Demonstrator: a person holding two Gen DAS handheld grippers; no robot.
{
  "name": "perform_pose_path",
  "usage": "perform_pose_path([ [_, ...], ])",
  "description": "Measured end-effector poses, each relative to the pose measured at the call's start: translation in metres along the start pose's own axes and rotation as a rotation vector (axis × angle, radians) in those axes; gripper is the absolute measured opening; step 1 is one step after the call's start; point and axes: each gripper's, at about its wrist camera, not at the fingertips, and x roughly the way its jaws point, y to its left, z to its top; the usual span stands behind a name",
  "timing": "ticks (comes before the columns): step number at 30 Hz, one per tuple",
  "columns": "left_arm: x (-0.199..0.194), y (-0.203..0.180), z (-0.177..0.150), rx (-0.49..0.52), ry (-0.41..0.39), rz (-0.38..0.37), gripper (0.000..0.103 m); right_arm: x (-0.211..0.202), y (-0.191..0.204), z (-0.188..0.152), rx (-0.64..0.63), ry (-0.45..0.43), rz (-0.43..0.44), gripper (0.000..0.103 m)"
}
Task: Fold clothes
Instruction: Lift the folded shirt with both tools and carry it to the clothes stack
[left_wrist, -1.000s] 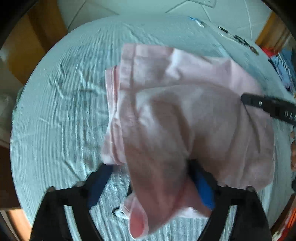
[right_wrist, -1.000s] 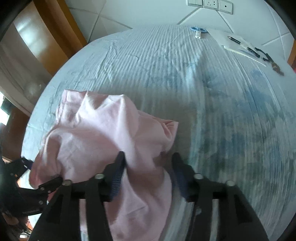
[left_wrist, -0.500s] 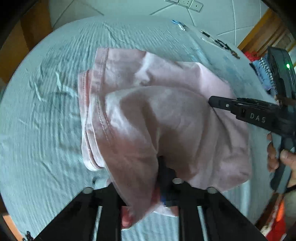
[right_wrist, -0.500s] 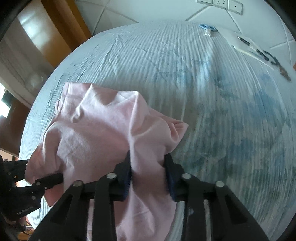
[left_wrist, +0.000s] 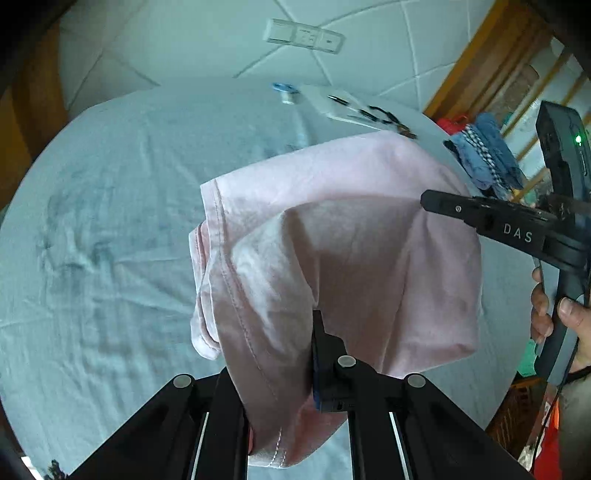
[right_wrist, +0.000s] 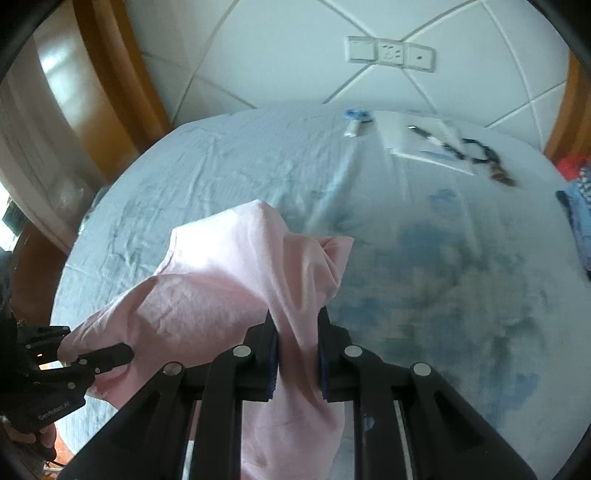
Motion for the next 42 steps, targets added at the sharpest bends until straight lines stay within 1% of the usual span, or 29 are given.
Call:
perform_pose_path([
  [4,0.021,-0.05,0.003,0.011,0.008,-0.001,0.01,-0.016,-0.041,-0.006,0.002,-0.005,-0.019,0.015],
  [8,0.039,-0.102,0.013,-0.003,0.006,0.001,0.01,-0.035,-0.101,-0.01,-0.005,-0.011,-0.007,0.014],
  [10,0.048,-0.132,0.022,-0.009,-0.008,0.01,0.01,-0.045,-0.13,-0.01,-0.017,-0.017,0.007,0.014],
  [12,0.054,-0.166,0.037,-0.013,-0.032,-0.001,0.01,-0.058,-0.159,-0.005,-0.045,-0.031,0.012,0.014],
  [15,0.057,-0.207,0.066,0.023,-0.064,-0.035,0.01,-0.085,-0.202,0.007,-0.058,-0.057,0.006,0.014],
  [17,0.06,-0.234,0.086,0.047,-0.086,-0.057,0.01,-0.105,-0.23,0.016,-0.062,-0.083,-0.013,0.014],
  [19,0.062,-0.261,0.106,0.07,-0.108,-0.08,0.01,-0.122,-0.253,0.024,-0.06,-0.107,-0.044,0.013],
  [21,0.065,-0.289,0.125,0.094,-0.129,-0.102,0.01,-0.141,-0.284,0.031,-0.038,-0.132,-0.091,0.013],
  [23,0.068,-0.319,0.148,0.118,-0.149,-0.118,0.01,-0.156,-0.314,0.036,-0.018,-0.151,-0.118,0.013],
  [27,0.081,-0.383,0.198,0.151,-0.174,-0.135,0.01,-0.177,-0.394,0.049,0.032,-0.194,-0.143,0.013],
  [31,0.108,-0.459,0.261,0.165,-0.216,-0.136,0.01,-0.191,-0.478,0.072,0.009,-0.233,-0.158,0.013],
  [33,0.127,-0.496,0.291,0.152,-0.224,-0.131,0.01,-0.193,-0.53,0.089,-0.016,-0.241,-0.158,0.013],
  [36,0.164,-0.528,0.325,0.135,-0.194,-0.095,0.01,-0.197,-0.603,0.122,-0.046,-0.235,-0.155,0.013],
  [37,0.176,-0.538,0.336,0.13,-0.184,-0.083,0.01,-0.196,-0.621,0.131,-0.054,-0.229,-0.157,0.013],
  [40,0.212,-0.57,0.37,0.113,-0.154,-0.047,0.012,-0.18,-0.681,0.163,-0.059,-0.188,-0.138,0.013],
  [42,0.237,-0.59,0.392,0.102,-0.134,-0.024,0.013,-0.159,-0.713,0.175,-0.041,-0.15,-0.088,0.016],
])
